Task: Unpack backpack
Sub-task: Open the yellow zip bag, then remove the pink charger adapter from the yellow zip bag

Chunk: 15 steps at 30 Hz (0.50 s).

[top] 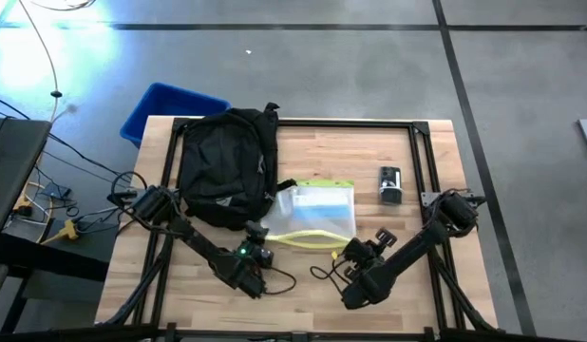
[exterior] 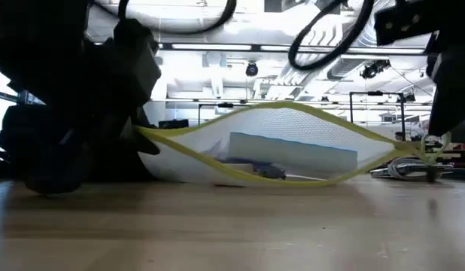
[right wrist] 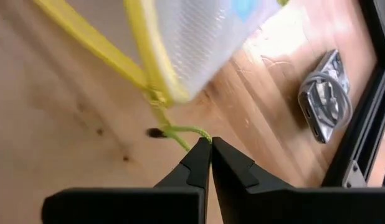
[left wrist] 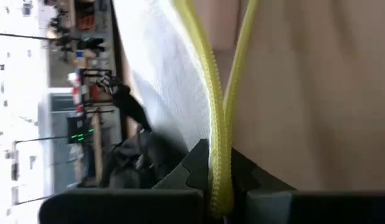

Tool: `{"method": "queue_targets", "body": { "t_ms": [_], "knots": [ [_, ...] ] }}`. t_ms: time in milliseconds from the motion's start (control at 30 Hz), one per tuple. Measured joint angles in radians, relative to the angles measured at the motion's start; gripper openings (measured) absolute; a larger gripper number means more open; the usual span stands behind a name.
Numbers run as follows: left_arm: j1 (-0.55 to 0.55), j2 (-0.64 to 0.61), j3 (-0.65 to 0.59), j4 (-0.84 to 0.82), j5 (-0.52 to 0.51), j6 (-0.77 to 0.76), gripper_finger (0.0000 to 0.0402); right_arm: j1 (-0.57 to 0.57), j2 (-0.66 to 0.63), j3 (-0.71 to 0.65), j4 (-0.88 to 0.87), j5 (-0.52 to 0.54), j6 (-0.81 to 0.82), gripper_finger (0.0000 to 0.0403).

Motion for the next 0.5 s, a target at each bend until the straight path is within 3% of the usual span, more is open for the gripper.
{"method": "queue_targets", "body": {
  "t_ms": [233,333,500],
  "knots": [
    [-0.025,0.000,0.052,0.194,0.073,0.166,0.0023,0.024,0.000,0.148,-0.047,0.033,0.042,0.0030],
    [-0.040,0.000,0.076,0.255,0.099,0.215,0.0042,0.042,0.000,0.212,0.003,0.158,0.025,0.0061],
    [-0.076,-0.001,0.129,0.279,0.099,0.264,0.0069,0.053,-0.001,0.211,0.287,0.328,-0.228,0.0119]
  ]
}}
